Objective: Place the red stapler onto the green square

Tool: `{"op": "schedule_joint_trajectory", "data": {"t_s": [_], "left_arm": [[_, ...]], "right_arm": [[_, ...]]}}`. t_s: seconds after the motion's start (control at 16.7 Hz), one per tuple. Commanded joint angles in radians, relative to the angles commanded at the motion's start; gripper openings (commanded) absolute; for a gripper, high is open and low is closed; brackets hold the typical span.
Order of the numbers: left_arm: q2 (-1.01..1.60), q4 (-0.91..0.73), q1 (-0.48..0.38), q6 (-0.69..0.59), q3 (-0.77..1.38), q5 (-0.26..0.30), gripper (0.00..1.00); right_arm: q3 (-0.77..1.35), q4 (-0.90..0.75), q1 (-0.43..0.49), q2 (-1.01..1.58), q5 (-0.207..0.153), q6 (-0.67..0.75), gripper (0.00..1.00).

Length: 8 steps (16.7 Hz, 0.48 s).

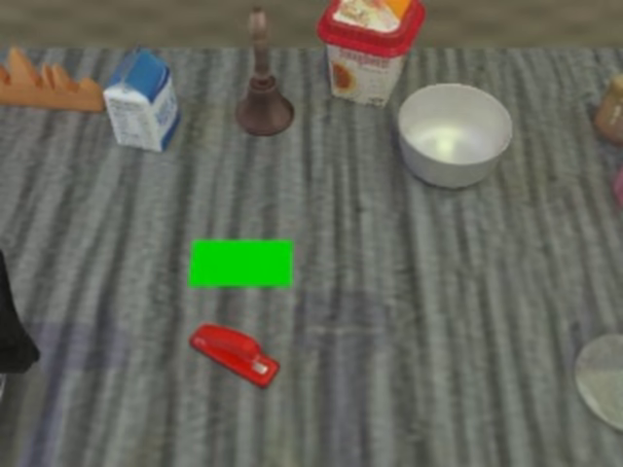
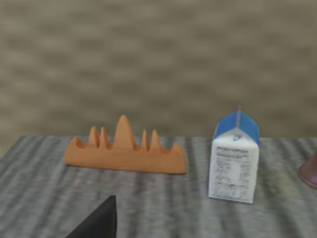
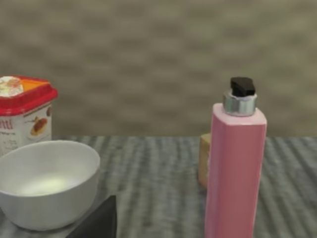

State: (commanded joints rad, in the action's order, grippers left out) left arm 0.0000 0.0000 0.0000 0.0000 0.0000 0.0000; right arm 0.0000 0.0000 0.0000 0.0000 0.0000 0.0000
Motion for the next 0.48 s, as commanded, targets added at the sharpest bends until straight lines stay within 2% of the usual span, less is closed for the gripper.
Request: {"op": "schedule_joint_trajectory", "data": {"t_s": [0.24, 0.48], "left_arm": [[0.031, -0.024, -0.014, 0.031, 0.031, 0.001, 1.0], [0.22, -0.156, -0.085, 0.211, 0.204, 0.0, 1.0]], "right_arm": [[0.0, 0.0, 0.0, 0.0, 0.0, 0.0, 1.0], [0.0, 0.0, 0.0, 0.0, 0.0, 0.0, 1.0]]}}
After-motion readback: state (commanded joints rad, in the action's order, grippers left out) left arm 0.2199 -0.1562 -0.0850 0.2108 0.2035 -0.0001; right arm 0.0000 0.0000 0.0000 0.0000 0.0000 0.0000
